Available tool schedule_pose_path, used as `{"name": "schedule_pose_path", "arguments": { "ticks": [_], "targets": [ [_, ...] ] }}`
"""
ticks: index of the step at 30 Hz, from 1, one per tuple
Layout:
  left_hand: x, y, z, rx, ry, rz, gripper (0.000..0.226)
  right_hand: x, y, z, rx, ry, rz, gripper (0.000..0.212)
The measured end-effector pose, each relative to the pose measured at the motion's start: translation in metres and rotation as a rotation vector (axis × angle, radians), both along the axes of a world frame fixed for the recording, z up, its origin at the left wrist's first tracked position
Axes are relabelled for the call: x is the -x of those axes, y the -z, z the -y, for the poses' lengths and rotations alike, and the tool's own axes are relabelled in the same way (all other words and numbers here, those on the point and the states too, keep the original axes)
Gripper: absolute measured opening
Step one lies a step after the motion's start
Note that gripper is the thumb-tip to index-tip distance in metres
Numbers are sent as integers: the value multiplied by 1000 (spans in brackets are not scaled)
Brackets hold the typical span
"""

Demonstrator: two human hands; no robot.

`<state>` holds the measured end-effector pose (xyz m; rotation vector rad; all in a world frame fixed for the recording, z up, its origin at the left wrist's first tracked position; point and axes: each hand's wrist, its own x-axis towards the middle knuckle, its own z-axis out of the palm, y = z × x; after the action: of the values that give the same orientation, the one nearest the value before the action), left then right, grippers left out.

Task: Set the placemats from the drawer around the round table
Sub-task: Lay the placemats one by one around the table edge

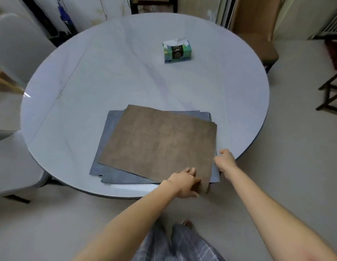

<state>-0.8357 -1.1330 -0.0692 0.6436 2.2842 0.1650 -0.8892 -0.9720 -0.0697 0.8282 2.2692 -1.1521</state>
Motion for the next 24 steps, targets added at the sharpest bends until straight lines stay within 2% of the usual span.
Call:
{"name": "schedule_pose_path", "arguments": {
  "ticks": [2,5,8,12,14,20,22,24],
  "targets": [
    [12,1,3,-4,10,78,57,-5,1,-7,-83,-117,-32,44],
    [37,-7,26,-163,-255,-15,42,0,5,-12,-120,-190,-162,45],
    [57,-12,64,-246,-578,-150,35,17,2,-8,-88,-133,-219,43],
    [76,-13,111,-330,-926,-256,30,49,4,17,51,49,-149,49],
    [84,-9,132,-301,-1018,-298,34,58,12,31,65,145,-78,55],
    [108,7,183,-54,-1133,-271,55,73,22,50,-176,302,48,67],
    [113,13,195,-1,-1145,-239,58,78,21,48,-238,325,78,64],
    [119,20,201,10,-1154,-182,65,79,19,49,-345,287,32,52]
  ]
}}
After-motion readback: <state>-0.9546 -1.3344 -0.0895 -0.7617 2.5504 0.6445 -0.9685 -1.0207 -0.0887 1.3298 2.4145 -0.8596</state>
